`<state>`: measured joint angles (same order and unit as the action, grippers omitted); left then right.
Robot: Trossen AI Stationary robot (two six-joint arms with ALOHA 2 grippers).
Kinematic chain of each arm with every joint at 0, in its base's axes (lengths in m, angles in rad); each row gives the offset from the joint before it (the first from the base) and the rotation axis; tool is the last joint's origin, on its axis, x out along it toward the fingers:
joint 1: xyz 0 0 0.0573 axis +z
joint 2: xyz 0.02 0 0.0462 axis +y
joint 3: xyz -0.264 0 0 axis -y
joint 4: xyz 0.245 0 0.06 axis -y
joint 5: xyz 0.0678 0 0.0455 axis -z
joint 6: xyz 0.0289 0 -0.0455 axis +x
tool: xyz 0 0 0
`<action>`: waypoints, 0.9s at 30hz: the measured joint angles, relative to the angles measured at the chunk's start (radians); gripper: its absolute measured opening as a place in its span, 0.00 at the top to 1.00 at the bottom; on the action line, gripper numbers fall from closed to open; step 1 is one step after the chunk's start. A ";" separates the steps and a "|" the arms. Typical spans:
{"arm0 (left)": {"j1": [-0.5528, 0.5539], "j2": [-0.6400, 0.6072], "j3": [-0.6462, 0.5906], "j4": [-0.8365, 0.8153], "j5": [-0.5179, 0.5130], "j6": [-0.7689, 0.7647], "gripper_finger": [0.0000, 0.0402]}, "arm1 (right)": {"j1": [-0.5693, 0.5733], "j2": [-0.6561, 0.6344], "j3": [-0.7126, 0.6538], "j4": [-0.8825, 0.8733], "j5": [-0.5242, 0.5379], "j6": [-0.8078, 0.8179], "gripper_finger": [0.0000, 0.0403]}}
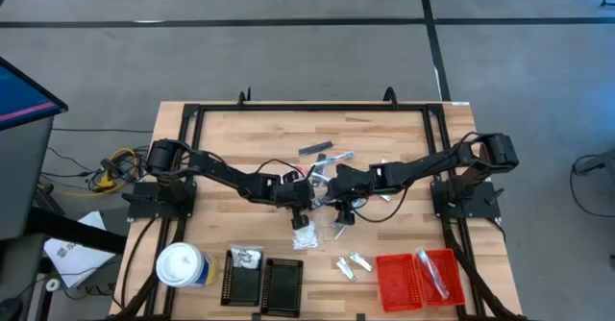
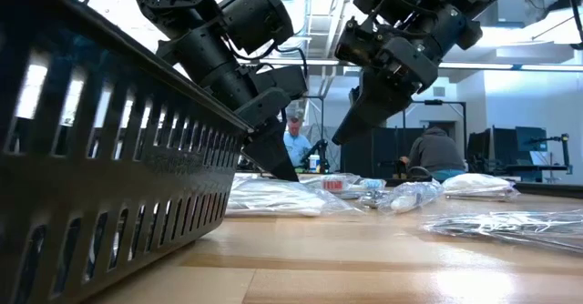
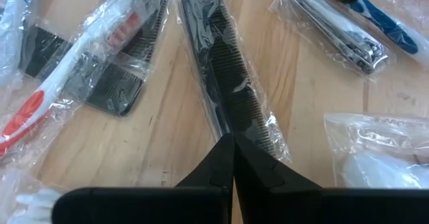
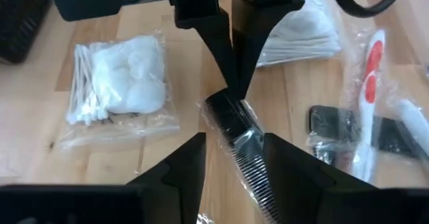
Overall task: Pick & Place Travel size toiletries
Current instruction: Put the black hair comb into the left red bin
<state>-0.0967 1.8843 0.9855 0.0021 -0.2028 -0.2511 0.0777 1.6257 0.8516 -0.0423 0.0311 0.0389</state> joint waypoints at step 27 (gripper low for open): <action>0.003 0.002 0.000 0.017 -0.001 0.003 1.00 | 0.017 0.207 0.125 -0.048 0.056 0.033 0.55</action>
<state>-0.0940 1.8858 0.9855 0.0194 -0.2039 -0.2481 0.0942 1.8326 0.9770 -0.0904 0.0872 0.0718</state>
